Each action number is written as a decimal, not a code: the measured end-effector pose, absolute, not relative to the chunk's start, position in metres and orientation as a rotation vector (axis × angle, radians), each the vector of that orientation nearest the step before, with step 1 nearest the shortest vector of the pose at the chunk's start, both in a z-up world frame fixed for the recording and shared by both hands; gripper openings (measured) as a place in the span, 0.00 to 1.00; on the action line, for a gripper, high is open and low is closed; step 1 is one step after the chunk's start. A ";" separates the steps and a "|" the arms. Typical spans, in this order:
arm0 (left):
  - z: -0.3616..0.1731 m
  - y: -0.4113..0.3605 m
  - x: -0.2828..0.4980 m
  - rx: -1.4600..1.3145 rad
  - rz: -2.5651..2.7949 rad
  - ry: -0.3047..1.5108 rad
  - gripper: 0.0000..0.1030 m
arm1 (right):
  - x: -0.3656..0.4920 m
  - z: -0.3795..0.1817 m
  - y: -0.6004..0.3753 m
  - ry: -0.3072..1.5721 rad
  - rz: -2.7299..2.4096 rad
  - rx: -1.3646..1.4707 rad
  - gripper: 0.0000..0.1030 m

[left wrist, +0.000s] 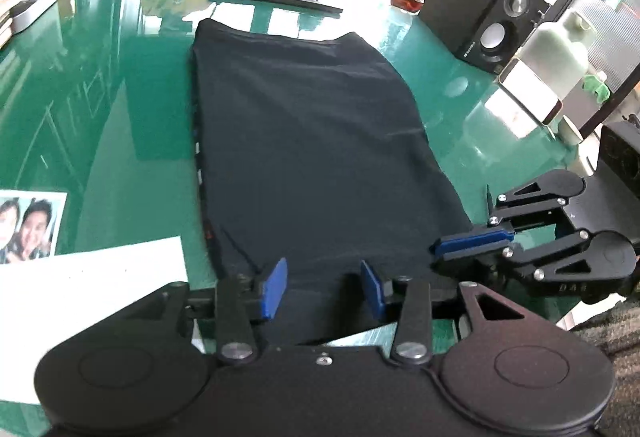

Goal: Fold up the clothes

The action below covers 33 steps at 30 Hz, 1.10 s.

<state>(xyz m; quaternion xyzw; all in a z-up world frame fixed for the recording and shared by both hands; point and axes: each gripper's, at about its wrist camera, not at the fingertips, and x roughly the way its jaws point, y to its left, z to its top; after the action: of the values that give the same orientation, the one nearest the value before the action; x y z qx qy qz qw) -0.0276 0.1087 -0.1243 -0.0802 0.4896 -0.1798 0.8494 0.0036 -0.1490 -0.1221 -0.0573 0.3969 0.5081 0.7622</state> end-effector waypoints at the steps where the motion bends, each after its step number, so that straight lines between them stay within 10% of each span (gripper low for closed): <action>1: -0.123 0.111 -0.028 -0.184 -0.362 1.034 0.40 | 0.004 -0.121 -0.150 0.861 1.108 -0.132 0.06; 33: -0.121 0.096 0.003 -0.139 -0.252 1.027 0.57 | 0.006 -0.106 -0.142 0.855 1.115 -0.055 0.17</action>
<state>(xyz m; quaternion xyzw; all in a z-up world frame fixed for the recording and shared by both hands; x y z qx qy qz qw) 0.0033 0.0959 -0.1210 -0.0663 0.4895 -0.1203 0.8611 0.0063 -0.1421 -0.1062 -0.0255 0.3932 0.5128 0.7627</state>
